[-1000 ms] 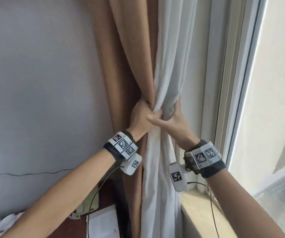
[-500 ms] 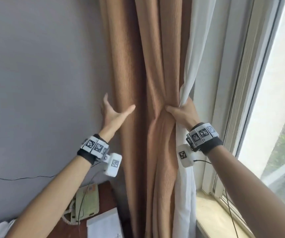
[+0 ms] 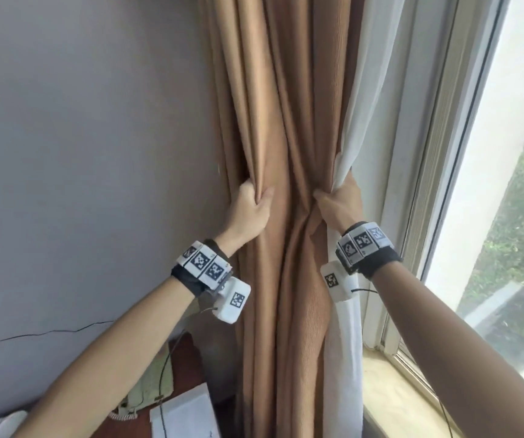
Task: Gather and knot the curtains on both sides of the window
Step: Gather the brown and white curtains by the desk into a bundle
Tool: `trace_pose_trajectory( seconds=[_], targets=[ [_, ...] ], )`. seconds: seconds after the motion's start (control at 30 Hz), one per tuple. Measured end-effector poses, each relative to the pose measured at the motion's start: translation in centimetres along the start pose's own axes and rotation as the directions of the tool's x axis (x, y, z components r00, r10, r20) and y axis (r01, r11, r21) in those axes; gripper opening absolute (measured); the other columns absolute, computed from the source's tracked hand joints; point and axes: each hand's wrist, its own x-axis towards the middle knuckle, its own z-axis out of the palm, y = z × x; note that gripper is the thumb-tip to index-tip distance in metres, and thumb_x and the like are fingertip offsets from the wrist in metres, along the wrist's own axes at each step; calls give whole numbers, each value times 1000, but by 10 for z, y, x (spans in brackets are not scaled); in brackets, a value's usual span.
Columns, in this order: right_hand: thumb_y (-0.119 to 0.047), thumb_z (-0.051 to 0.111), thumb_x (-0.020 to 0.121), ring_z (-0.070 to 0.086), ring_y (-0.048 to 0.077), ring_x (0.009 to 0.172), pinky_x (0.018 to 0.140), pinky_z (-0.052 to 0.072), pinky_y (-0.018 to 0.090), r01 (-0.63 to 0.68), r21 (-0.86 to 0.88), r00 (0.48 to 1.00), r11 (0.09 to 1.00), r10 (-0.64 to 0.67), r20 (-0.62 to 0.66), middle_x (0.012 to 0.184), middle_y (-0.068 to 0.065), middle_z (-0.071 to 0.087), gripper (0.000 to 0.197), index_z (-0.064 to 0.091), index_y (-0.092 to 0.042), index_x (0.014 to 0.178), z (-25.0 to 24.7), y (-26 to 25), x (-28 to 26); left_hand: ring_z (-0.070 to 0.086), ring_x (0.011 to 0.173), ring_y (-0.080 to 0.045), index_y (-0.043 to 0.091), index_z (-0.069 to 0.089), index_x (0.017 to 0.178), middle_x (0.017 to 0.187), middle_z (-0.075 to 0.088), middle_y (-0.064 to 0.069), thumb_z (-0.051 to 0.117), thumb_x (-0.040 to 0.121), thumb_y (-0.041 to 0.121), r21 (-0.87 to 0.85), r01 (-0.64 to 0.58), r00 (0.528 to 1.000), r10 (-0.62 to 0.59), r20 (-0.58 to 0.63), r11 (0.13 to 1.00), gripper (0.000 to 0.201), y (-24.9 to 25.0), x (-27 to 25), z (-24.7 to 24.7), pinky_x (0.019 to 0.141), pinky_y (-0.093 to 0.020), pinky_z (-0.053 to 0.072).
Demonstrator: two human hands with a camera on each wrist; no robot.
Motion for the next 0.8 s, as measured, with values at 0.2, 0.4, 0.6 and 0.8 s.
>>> trace_pose_trajectory(
  seconds=[0.2, 0.4, 0.6, 0.8],
  targets=[
    [-28, 71, 99, 71, 24, 122, 101, 59, 42, -39, 417, 922, 908, -128, 366, 132, 3, 71, 55, 50, -18, 148, 21, -5, -19, 63, 119, -25, -1, 59, 129, 122, 69, -16, 61, 94, 33, 147, -130, 980, 104, 170, 981, 49, -4, -41, -2, 106, -39, 49],
    [-29, 94, 77, 65, -9, 108, 96, 55, 16, 36, 329, 965, 944, -119, 235, 120, -19, 67, 70, 51, -27, 132, 39, -16, -33, 9, 145, 13, 5, 9, 163, 156, 16, 22, 60, 94, 1, 49, -185, 824, 127, 552, 982, 86, -21, -90, 6, 115, 0, 9],
    [-6, 74, 86, 74, 36, 104, 93, 61, 56, -46, 274, 984, 961, -4, 179, 112, 23, 75, 18, 68, -12, 103, 24, -12, -18, 66, 113, -12, 12, 71, 126, 127, 69, -1, 60, 90, -4, 39, -147, 972, 137, 192, 988, 40, -54, -48, -41, 101, -45, 53],
    [-7, 78, 88, 75, 18, 93, 92, 64, 44, -44, 262, 979, 964, -11, 203, 100, 4, 76, 25, 67, -19, 107, 2, -1, -17, 29, 153, -17, 21, 1, 165, 171, 22, -4, 88, 62, 67, -20, 406, 914, -407, -1, 913, 142, -74, 61, -58, 127, -41, 25]
  ],
)
